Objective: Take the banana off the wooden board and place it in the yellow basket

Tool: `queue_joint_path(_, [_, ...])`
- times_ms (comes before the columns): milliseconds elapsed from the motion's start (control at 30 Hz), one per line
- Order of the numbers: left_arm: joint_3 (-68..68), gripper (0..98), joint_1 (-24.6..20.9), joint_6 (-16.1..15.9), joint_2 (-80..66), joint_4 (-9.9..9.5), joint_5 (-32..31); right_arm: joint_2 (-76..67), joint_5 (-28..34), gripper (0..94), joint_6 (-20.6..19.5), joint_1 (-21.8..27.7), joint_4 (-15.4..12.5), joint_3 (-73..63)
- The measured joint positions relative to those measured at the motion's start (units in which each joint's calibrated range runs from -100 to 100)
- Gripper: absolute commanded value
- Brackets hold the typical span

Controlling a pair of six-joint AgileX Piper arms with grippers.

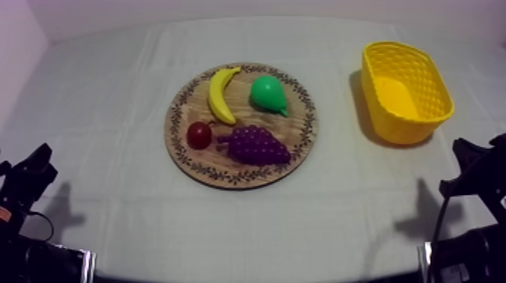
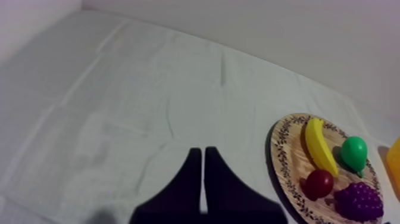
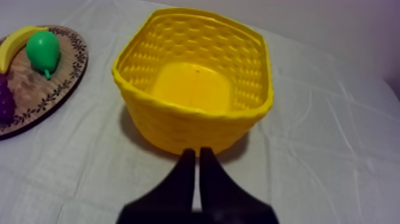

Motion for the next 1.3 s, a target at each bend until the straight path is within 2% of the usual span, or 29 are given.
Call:
queue_joint_path(900, [0.0, 0.1, 0.0, 0.0, 0.0, 0.00, 0.0, 0.1, -0.1, 0.6, -0.4, -0.5, 0.0, 0.0])
queue_joint_path(967, [0.0, 0.1, 0.0, 0.0, 0.0, 0.00, 0.0, 1.0, -2.0, 0.5, -1.7, -1.4, -0.1, 0.0])
queue_joint_path(1033, [0.0, 0.1, 0.0, 0.0, 0.0, 0.00, 0.0, 2.4, -3.9, 0.5, -2.6, -2.2, -1.5, 0.0])
queue_joint_path(1133, [0.0, 0.1, 0.0, 0.0, 0.0, 0.00, 0.0, 6.6, -6.0, 0.5, -2.5, -3.3, -2.4, -0.8])
queue_joint_path(1233, [0.0, 0.1, 0.0, 0.0, 0.0, 0.00, 0.0, 13.2, -11.3, 0.5, -1.6, -3.7, -0.5, -4.0])
queue_joint_path(1300, [0.0, 0.1, 0.0, 0.0, 0.0, 0.00, 0.0, 18.6, -12.4, 0.5, -1.6, -3.5, 2.5, -7.7])
